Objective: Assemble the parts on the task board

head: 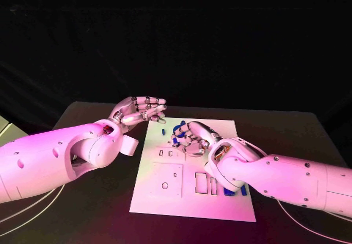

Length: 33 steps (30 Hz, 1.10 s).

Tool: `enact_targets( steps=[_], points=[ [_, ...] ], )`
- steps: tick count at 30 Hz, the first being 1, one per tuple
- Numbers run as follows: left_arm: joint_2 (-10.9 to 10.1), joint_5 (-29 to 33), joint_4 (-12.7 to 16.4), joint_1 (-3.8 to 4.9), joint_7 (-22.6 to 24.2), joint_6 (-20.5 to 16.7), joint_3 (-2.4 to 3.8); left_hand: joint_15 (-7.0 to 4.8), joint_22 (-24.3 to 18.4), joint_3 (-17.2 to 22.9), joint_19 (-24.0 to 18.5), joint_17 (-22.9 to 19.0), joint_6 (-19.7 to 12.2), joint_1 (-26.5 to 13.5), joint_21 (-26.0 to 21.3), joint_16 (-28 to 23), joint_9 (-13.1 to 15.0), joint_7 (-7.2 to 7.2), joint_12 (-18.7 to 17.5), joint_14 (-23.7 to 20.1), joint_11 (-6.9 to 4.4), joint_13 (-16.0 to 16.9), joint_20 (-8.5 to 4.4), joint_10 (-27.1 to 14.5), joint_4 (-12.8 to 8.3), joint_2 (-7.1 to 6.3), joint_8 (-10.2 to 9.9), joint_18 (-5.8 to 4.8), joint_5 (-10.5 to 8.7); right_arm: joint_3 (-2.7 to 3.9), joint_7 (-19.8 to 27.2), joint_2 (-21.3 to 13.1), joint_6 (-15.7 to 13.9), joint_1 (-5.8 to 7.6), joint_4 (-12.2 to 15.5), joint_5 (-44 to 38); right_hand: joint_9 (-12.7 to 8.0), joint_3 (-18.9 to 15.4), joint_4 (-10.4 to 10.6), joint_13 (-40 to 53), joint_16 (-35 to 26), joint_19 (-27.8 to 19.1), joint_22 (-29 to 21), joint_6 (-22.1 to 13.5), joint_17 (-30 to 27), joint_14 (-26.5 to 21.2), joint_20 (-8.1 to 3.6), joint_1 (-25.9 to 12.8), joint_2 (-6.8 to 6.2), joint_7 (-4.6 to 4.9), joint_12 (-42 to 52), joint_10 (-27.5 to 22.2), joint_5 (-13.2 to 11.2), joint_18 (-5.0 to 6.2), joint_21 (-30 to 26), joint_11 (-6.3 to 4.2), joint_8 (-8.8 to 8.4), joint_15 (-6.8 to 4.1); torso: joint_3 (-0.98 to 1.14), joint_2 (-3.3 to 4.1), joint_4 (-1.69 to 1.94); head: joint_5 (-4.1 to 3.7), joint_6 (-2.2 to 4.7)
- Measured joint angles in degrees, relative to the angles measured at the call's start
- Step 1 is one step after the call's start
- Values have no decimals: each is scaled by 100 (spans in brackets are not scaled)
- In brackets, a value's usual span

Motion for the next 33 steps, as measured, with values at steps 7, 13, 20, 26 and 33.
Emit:
enact_targets(
  steps=[7,13,20,26,33],
  points=[
    [11,3,0,0,1,1,-1,0,0,0,0,0,0,0,0,0,0,0,0,0,0,0,0,0,0,0,0,0,0,-19,-273,148,-20,-207,-46,-303,37,0,0,0,0,0,0,-5,-1,0,0,-30,-30,3,0,0,-4,0,0,0,19,0,3,7,13,-20,-17],
    [5,5,0,0,1,4,-1,0,0,0,0,-1,0,0,0,22,0,0,-27,0,33,-8,0,-33,0,0,0,-1,0,-32,-437,208,-10,-288,-100,-587,47,0,0,0,0,21,-1,-11,-1,0,21,-61,-61,9,0,0,-4,0,0,0,19,0,6,9,-1,-30,-23],
    [8,7,0,0,-8,21,-1,0,5,0,0,-1,0,0,23,22,0,0,-28,0,32,-8,0,-32,0,0,0,0,0,-48,-531,285,5,-363,-209,-807,48,0,0,0,0,21,-1,-13,-2,0,21,-61,-61,9,0,0,-4,0,0,0,19,0,11,9,-1,-38,-32],
    [4,9,0,0,-20,47,-1,0,5,0,0,-2,0,0,23,22,0,0,-28,0,32,-8,0,-32,0,0,0,0,0,-53,-581,313,37,-395,-309,-898,48,0,0,0,0,21,-2,-15,-2,0,21,-90,-90,8,0,0,-4,0,0,0,19,0,11,8,7,-39,-55],
    [-7,10,0,0,-37,68,-1,22,5,0,0,-2,0,0,23,22,-5,0,-28,-22,11,-8,0,-54,0,0,0,0,0,-55,-603,328,79,-408,-384,-921,46,-1,0,0,0,22,-2,-22,-2,0,21,-90,-90,2,0,0,-4,0,0,0,18,0,8,5,5,-20,-76]
  ],
)
